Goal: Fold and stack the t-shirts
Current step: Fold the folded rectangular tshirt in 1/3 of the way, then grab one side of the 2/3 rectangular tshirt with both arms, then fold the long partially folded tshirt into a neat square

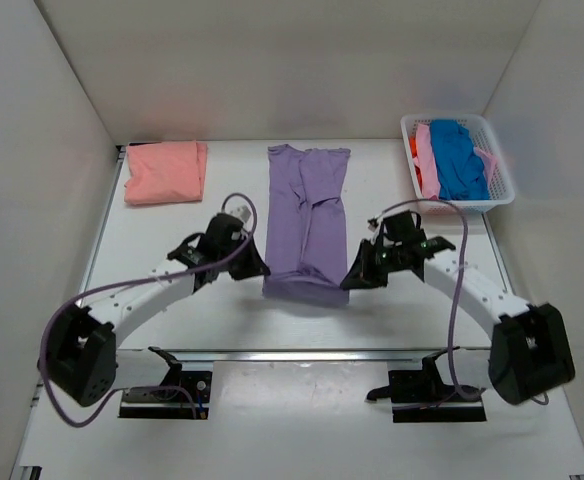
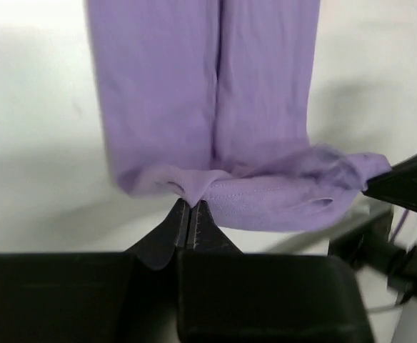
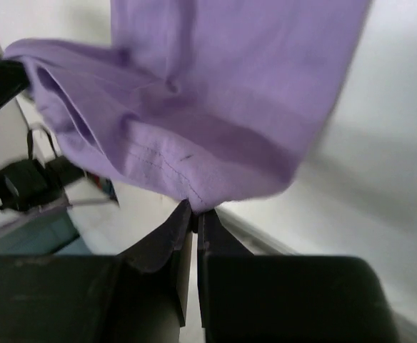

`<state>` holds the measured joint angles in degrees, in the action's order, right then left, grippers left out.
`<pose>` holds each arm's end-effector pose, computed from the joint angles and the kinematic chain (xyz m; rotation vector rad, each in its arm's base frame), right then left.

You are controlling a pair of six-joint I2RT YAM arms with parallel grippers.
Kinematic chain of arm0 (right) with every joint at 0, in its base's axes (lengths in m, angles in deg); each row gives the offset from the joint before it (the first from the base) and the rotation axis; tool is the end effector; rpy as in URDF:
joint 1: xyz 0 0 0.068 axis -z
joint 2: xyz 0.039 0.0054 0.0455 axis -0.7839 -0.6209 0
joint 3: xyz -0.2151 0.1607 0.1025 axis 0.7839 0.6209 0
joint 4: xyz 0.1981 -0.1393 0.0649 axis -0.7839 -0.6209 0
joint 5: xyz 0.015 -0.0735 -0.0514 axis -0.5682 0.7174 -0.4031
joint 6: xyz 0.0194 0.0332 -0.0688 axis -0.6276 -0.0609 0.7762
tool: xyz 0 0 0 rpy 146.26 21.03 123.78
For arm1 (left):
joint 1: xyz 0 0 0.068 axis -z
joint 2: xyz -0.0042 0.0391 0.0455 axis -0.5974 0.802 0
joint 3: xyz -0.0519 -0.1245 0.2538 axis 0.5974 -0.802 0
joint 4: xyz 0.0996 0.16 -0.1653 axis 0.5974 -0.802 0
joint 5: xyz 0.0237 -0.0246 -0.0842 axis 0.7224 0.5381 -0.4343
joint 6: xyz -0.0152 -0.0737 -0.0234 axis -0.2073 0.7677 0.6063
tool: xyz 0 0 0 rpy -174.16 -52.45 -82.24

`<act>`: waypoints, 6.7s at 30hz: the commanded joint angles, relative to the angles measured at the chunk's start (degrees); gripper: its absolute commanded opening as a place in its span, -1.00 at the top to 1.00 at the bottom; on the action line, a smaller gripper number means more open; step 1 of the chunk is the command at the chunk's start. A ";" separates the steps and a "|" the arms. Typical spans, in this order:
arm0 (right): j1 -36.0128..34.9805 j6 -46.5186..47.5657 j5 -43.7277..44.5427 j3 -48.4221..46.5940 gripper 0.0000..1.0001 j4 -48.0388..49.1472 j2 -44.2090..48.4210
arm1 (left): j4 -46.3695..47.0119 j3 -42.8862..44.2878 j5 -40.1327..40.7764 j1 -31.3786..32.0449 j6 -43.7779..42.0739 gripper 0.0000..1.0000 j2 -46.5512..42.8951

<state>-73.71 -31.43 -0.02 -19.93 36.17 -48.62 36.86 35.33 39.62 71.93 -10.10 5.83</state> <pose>0.1981 0.1191 0.2092 0.1255 2.7489 1.0614 0.2037 -0.1557 0.2133 -0.0918 2.5750 -0.7388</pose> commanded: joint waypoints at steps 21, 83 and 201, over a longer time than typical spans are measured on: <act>13.74 14.26 5.64 -34.43 0.12 4.00 -33.90 | 10.35 25.19 -5.90 -19.60 -7.61 0.06 29.48; 12.77 14.17 0.28 -30.34 0.99 18.09 -35.13 | 20.47 22.52 -7.22 -14.77 -8.14 1.00 28.41; 0.62 -10.11 2.49 13.35 0.99 0.94 23.88 | 3.75 -15.46 -4.13 -2.71 8.74 1.00 -27.86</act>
<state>-76.92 -45.31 4.66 -1.25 36.43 -21.03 38.78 13.73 34.94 72.54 2.51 -24.16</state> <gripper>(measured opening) 0.023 0.029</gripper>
